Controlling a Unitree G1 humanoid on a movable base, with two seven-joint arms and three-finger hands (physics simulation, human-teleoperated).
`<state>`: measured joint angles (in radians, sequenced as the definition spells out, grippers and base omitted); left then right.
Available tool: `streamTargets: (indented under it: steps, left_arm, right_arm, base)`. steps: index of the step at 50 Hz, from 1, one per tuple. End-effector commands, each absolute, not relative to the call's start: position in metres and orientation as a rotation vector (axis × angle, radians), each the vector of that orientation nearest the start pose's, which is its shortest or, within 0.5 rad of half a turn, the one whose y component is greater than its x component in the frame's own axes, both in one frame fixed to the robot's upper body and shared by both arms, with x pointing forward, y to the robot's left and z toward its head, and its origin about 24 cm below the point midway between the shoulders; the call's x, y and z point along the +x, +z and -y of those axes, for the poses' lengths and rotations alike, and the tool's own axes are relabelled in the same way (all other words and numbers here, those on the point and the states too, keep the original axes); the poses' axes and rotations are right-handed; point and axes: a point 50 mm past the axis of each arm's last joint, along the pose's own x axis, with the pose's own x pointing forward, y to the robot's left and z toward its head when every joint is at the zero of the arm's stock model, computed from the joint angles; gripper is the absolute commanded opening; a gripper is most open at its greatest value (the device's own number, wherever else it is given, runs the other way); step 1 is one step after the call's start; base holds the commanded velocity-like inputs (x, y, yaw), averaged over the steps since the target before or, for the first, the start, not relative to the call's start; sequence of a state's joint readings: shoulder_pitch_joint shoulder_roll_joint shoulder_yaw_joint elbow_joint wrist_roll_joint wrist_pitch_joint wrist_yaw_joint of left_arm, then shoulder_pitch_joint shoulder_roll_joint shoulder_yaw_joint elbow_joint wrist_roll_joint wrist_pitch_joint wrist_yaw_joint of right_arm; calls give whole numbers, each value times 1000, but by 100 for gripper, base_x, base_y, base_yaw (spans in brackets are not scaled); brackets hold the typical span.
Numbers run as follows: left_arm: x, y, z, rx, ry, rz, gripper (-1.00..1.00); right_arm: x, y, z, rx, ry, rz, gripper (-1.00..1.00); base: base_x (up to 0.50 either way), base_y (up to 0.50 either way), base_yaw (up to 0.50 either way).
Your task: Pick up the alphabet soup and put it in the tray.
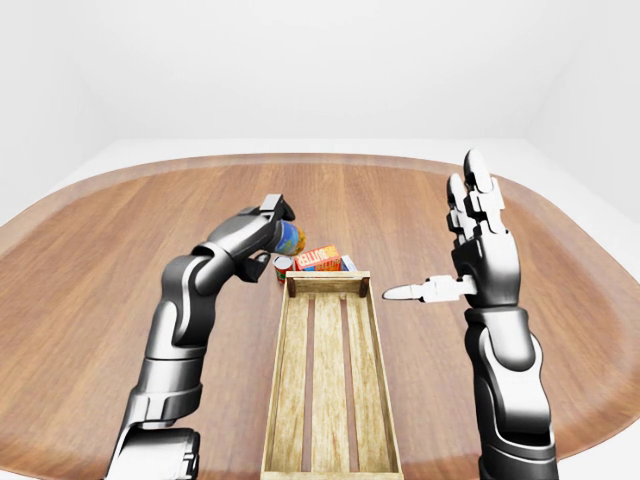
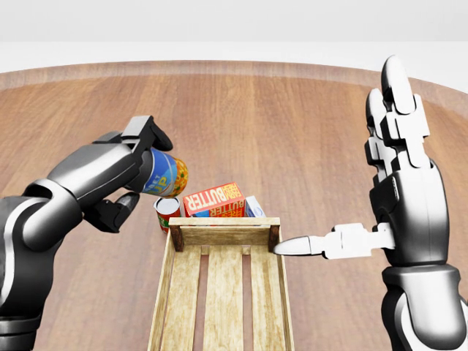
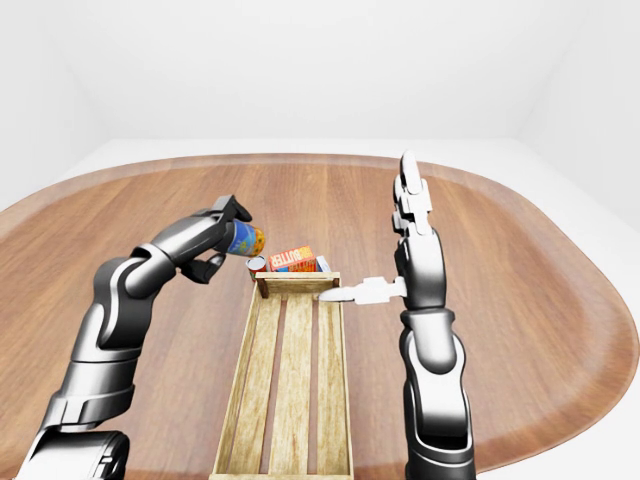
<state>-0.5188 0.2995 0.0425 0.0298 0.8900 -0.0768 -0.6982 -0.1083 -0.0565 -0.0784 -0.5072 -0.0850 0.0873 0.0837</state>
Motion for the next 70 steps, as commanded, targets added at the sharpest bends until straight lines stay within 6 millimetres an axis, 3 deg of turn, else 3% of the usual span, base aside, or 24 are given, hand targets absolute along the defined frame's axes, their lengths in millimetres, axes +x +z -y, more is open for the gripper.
streamTargets:
  steps: [1, 14, 19, 25, 30, 35, 42, 56, 61, 70]
  left_arm:
    - [323, 153, -119, 1335, -516, 149, -100]
    - [313, 135, -84, 1327, -605, 160, -100]
    - [310, 117, -77, 1338, -654, 109, -100]
    - [314, 102, -76, 1445, -674, 30, -100]
    - [314, 83, -74, 1484, -713, -50, -100]
    - [312, 79, -73, 1503, -720, -63, -100]
    - [309, 57, -74, 1530, -774, -148, -100]
    - [299, 55, -66, 1447, -804, -109, -100]
    - [297, 43, -69, 1452, -836, -156, -100]
    - [297, 37, -64, 1467, -863, -174, -100]
  right_arm:
    - [238, 175, 157, -183, 10, 529, 100]
    - [236, 178, 160, -193, 4, 542, 100]
    - [233, 179, 159, -198, 8, 549, 100]
    - [227, 192, 161, -212, 1, 608, 100]
    - [229, 185, 160, -210, 4, 577, 100]
    - [225, 198, 167, -217, -11, 638, 100]
    - [227, 188, 168, -207, -5, 587, 100]
    - [234, 190, 165, -206, 2, 594, 100]
    - [230, 201, 166, -213, -6, 648, 100]
    - [231, 201, 158, -211, 20, 647, 100]
  base:
    - [0, 0, 0]
    - [0, 0, 0]
    - [0, 0, 0]
    - [0, 0, 0]
    - [0, 0, 0]
    - [0, 0, 0]
    - [0, 0, 0]
    - [0, 0, 0]
    - [0, 0, 0]
    - [0, 0, 0]
